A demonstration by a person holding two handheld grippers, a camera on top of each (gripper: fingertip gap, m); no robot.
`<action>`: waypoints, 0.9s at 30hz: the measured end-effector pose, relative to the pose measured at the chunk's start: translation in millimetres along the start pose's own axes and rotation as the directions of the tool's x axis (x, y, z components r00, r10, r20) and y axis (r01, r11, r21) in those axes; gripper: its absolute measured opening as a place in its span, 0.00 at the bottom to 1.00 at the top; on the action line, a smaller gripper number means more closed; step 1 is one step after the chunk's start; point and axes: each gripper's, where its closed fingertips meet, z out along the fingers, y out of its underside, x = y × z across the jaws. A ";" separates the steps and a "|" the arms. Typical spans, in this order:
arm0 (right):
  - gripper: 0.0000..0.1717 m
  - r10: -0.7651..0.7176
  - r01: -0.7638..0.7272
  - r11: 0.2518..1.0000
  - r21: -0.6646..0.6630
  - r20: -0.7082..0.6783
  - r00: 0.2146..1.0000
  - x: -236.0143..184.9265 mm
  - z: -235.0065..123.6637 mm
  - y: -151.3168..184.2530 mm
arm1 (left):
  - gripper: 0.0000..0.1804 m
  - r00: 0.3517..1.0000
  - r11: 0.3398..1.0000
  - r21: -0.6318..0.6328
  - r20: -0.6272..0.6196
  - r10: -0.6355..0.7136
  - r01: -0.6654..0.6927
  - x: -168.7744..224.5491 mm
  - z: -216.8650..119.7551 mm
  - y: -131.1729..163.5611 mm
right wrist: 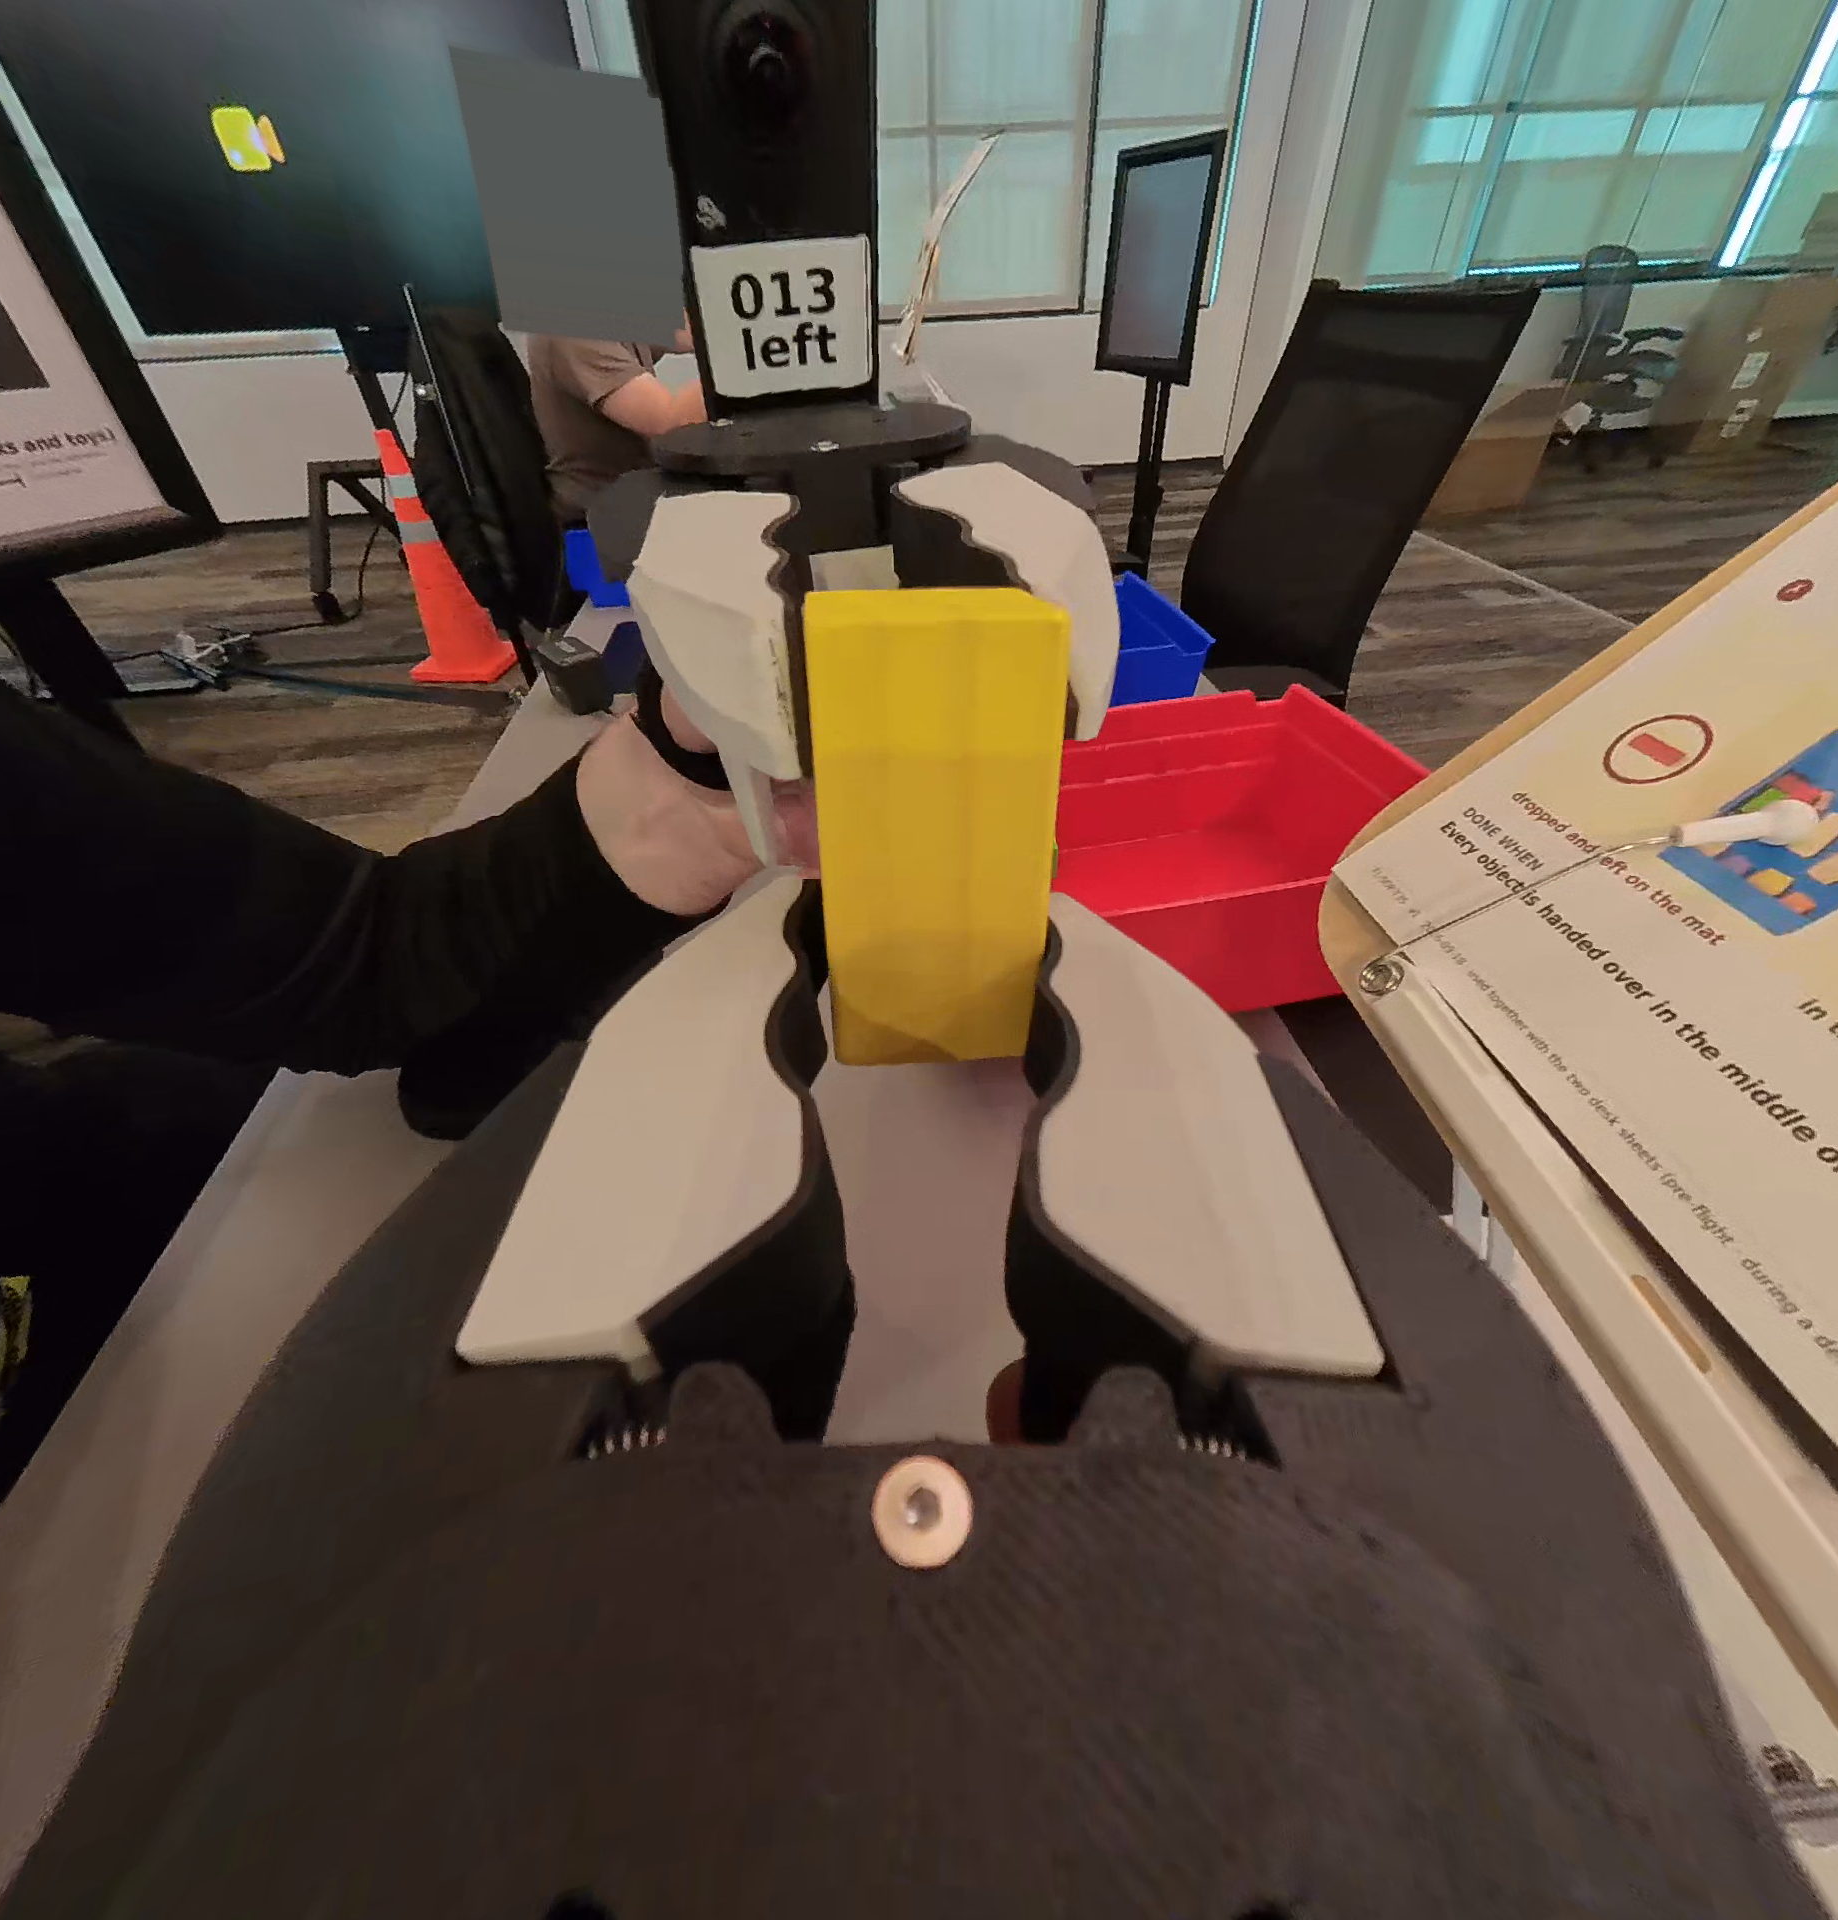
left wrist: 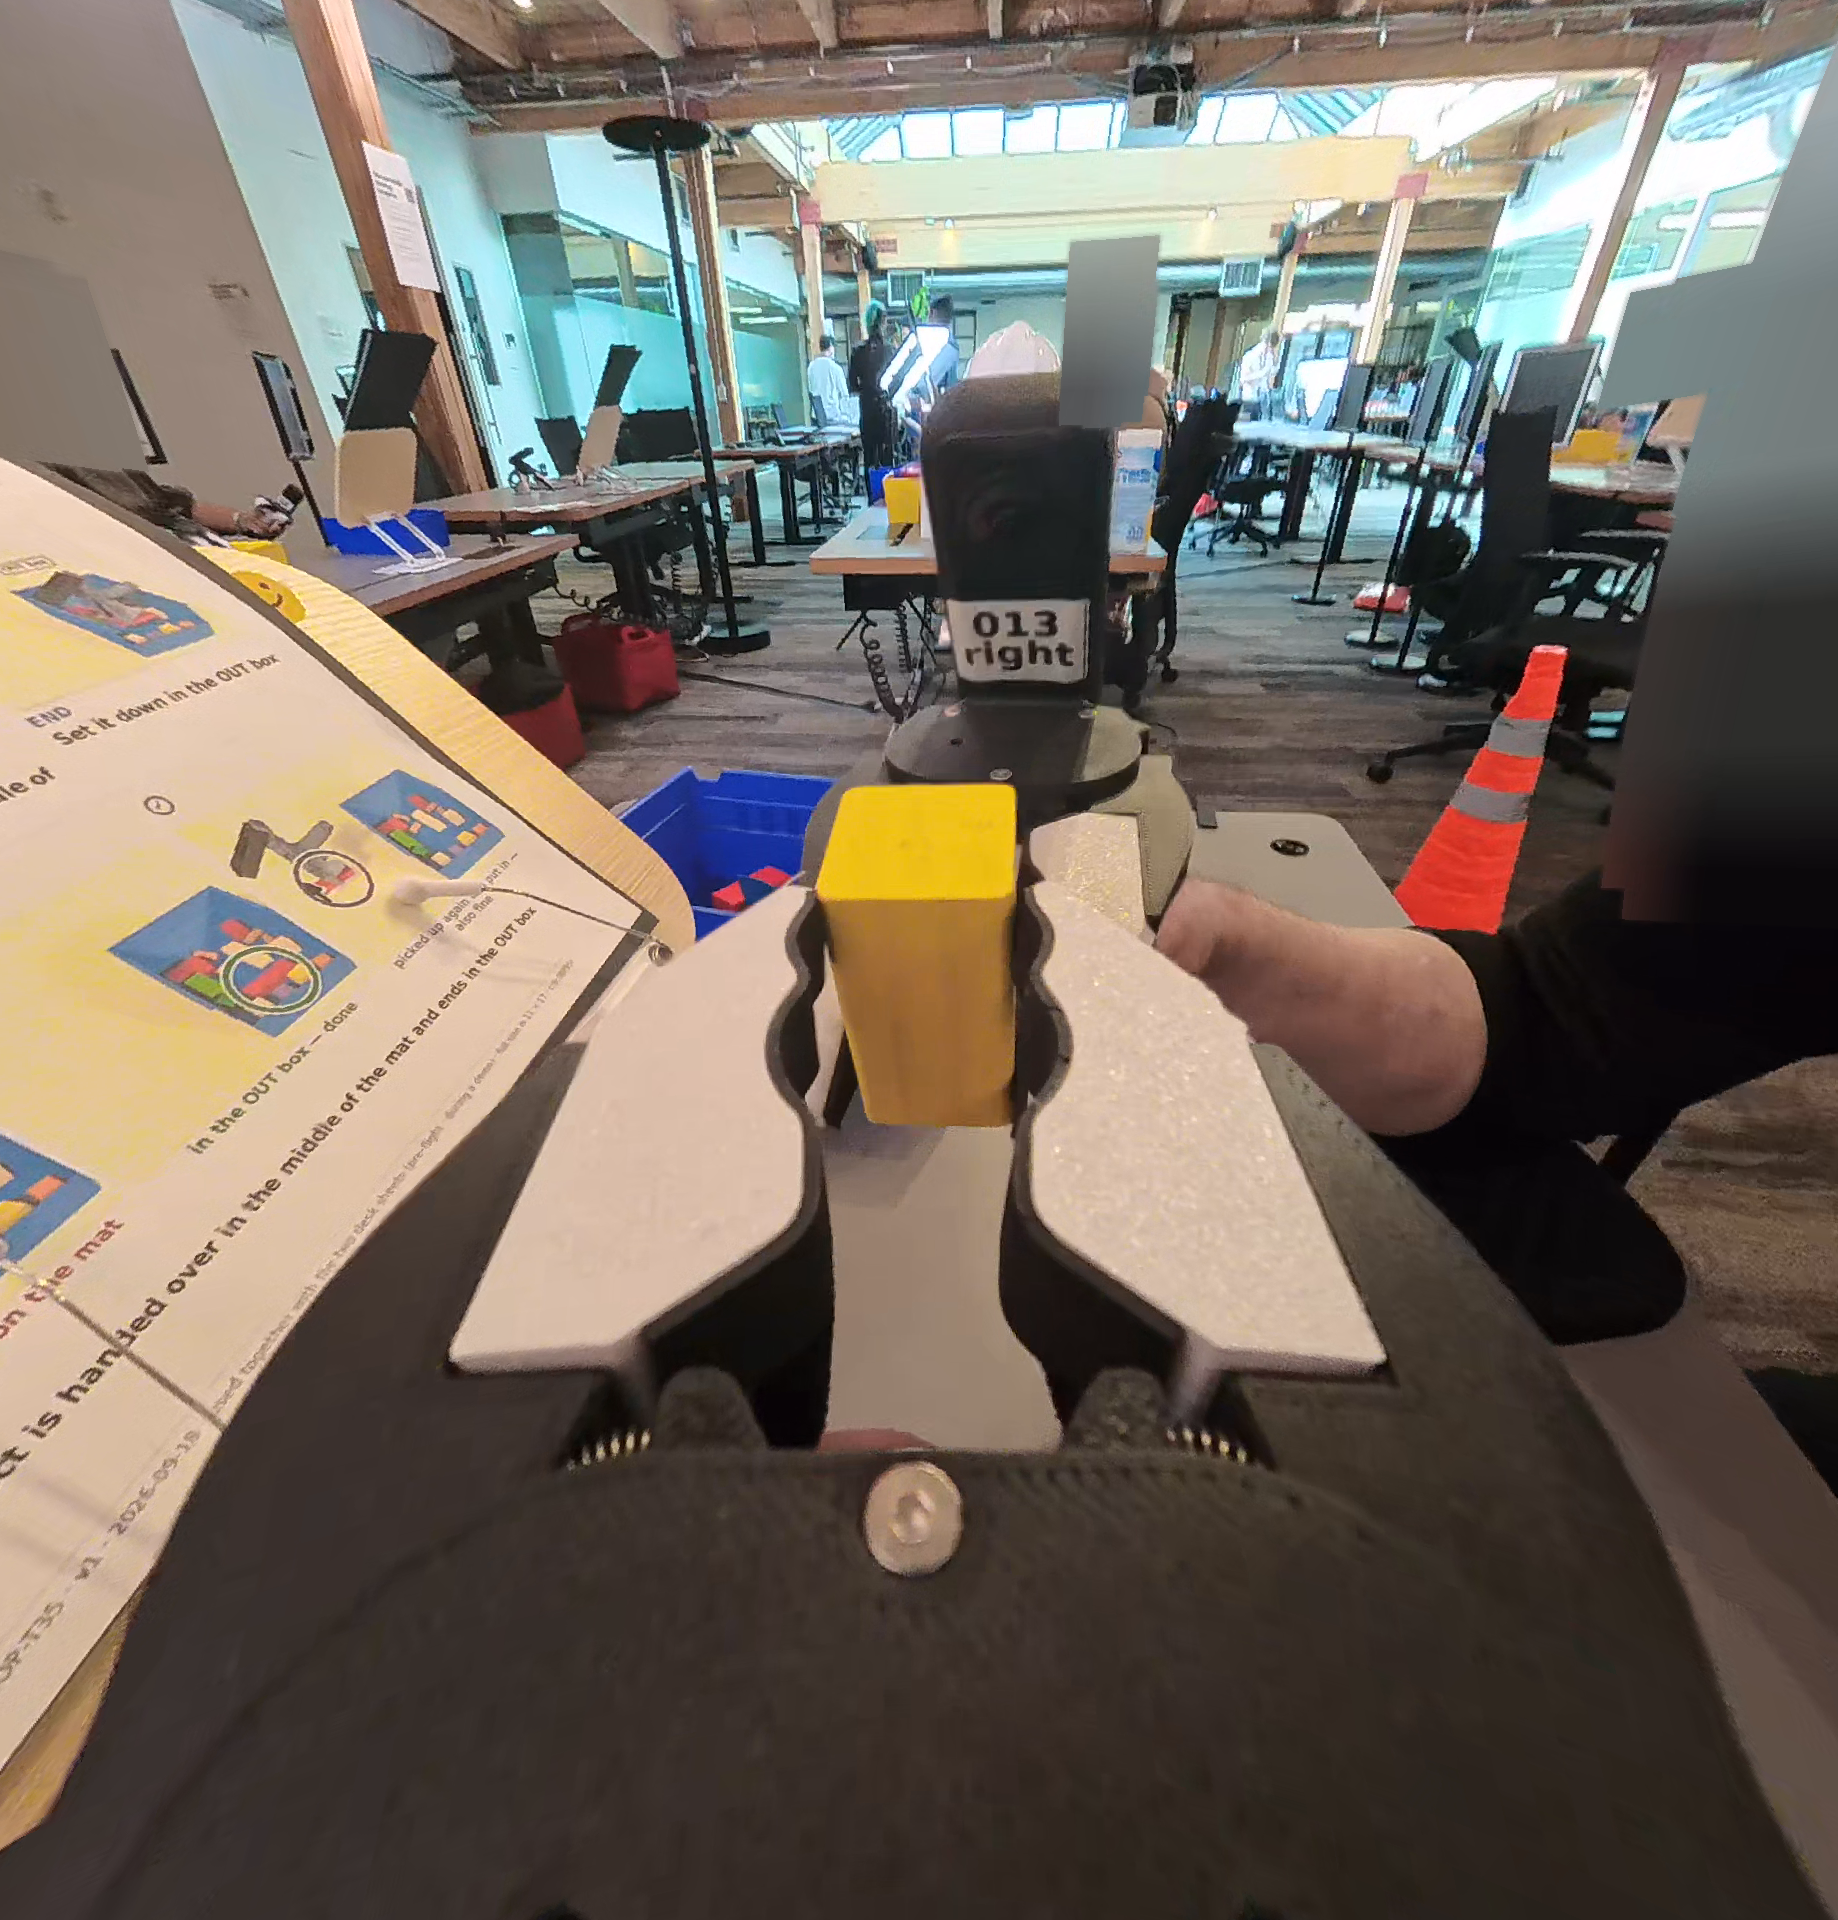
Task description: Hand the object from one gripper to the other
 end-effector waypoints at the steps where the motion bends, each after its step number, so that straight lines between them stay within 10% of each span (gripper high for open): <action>1: 0.20 0.001 -0.001 1.000 0.000 -0.003 1.000 0.9 -3.8 -1.9 | 0.19 1.000 1.000 0.018 -0.010 -0.014 0.015 1.3 -0.3 -3.1; 7: 0.20 0.016 -0.013 1.000 0.013 -0.302 0.953 62.1 -94.5 -13.5 | 0.27 0.982 1.000 -0.017 0.189 0.029 -0.026 -29.2 -35.5 -14.9; 12: 0.20 0.070 -0.262 0.956 -0.135 -0.761 0.645 154.8 -245.6 66.0 | 0.27 0.871 0.902 -0.431 0.444 0.211 0.001 -79.1 -114.1 31.5; 18: 0.24 0.220 -0.580 0.813 -0.053 -0.894 0.389 184.5 -339.8 173.2 | 0.27 0.788 0.518 -0.766 0.562 0.251 0.382 -106.3 -226.2 139.6; 27: 0.27 0.179 -0.528 0.847 -0.062 -0.901 0.394 185.4 -336.9 155.4 | 0.23 0.820 0.072 -0.824 0.566 0.078 0.562 -101.6 -281.8 263.2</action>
